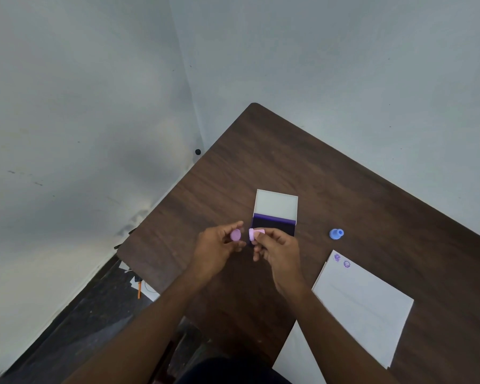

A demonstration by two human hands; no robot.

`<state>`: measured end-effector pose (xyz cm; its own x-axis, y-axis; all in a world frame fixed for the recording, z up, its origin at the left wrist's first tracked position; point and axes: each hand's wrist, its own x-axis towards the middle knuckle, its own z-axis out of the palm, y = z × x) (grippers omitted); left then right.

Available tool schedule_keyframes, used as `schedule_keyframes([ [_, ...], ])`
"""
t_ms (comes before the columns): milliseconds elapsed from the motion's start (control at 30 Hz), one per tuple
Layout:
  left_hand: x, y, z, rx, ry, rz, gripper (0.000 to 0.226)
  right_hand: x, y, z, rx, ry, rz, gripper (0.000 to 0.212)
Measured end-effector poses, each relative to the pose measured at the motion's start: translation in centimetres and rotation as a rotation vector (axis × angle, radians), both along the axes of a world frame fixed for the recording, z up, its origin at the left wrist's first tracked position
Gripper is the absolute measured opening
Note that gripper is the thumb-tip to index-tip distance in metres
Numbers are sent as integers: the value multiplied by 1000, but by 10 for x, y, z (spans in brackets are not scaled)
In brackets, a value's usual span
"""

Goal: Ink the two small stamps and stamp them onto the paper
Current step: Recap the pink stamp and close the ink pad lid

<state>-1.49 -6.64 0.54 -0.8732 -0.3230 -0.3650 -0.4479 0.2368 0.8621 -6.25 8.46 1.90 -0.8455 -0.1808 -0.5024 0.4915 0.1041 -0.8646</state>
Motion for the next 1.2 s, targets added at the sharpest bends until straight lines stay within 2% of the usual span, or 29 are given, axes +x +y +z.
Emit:
schedule_keyframes([
  [200,-6,8,1,-177,-18,-84,39,3,-3,0,59,70,43,21],
  [367,-8,16,10,-109,3,-142,43,4,1,-3,107,131,37,24],
  [433,-8,18,14,-27,-8,-145,44,3,5,-5,125,143,35,25],
  [533,-9,19,21,103,-32,-117,46,2,9,-7,116,126,33,26],
  [867,-10,19,32,316,20,56,34,-3,10,1,-8,72,-32,17],
  [1067,-11,15,31,318,30,81,26,-5,11,4,3,44,-9,17],
  [1200,-10,13,30,305,56,81,23,-6,10,6,2,28,-1,25],
])
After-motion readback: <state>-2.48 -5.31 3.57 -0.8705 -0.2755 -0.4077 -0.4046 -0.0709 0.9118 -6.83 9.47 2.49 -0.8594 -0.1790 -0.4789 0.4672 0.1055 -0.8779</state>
